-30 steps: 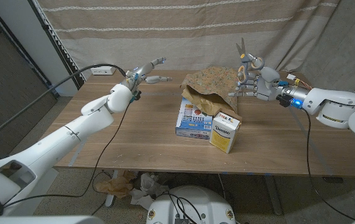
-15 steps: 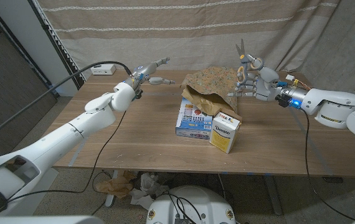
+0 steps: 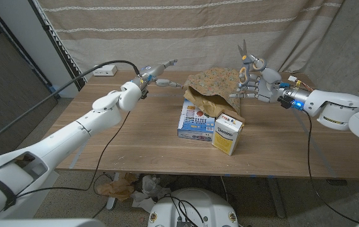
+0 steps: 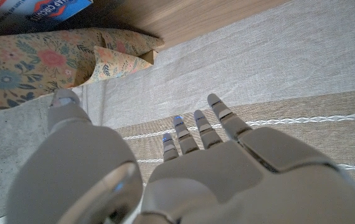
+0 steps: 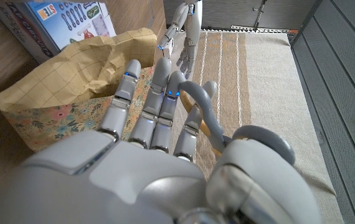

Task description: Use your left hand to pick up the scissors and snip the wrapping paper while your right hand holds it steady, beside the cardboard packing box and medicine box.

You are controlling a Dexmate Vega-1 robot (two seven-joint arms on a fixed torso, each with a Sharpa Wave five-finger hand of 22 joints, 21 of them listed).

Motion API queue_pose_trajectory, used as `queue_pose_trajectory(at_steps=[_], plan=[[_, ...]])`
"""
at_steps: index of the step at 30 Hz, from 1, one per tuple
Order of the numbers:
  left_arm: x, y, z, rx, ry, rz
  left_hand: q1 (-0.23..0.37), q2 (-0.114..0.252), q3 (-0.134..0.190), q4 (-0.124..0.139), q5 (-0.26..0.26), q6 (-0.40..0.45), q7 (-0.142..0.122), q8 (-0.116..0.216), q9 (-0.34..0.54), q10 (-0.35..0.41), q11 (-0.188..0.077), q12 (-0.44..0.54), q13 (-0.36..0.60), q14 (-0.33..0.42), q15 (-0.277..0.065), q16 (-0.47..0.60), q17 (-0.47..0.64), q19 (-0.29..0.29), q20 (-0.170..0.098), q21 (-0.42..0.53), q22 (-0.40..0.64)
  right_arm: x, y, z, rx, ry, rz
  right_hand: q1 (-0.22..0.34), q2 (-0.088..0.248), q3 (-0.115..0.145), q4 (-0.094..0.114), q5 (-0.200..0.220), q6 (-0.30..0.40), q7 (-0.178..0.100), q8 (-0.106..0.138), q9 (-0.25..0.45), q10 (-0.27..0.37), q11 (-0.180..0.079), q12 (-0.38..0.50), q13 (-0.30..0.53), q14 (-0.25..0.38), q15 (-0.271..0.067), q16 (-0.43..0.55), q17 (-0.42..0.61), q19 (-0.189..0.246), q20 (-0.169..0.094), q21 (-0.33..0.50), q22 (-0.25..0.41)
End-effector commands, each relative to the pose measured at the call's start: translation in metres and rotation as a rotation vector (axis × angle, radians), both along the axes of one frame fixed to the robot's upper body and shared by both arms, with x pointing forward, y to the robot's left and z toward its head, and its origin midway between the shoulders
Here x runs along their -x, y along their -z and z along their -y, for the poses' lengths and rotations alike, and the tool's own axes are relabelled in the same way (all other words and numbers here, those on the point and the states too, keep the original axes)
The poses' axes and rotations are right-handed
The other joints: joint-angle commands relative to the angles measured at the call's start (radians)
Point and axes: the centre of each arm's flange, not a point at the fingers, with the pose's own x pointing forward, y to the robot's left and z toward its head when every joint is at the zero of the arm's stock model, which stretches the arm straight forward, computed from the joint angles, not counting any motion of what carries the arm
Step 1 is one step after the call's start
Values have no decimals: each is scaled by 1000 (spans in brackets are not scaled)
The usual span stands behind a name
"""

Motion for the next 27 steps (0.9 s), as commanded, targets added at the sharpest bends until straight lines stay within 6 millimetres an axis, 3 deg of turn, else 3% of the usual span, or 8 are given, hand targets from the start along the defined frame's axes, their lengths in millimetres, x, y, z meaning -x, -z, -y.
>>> queue_pose_trajectory(at_steps=[1,27], plan=[[-15,-5,29,-122,37,-14,-10,-1,-8,-2,-7,-11,-8,5,4,1,0,5,3,2,-111,2,3,7,-1,-1,3,3,3,4,-5,-1,-2,-41,-51,-68,63,-2,-198,243,-6,3,20,-11,618,4,2,-72,-1,0,8,3,-3,1],[-27,-1,53,-271,51,-4,-16,5,-36,-2,-24,11,-19,24,5,0,1,9,3,-6,-109,1,2,0,0,-5,3,5,2,8,-15,6,-6,-44,-47,-71,64,-8,-189,242,-28,15,20,-9,618,4,4,-70,-3,-3,15,4,-12,1]])
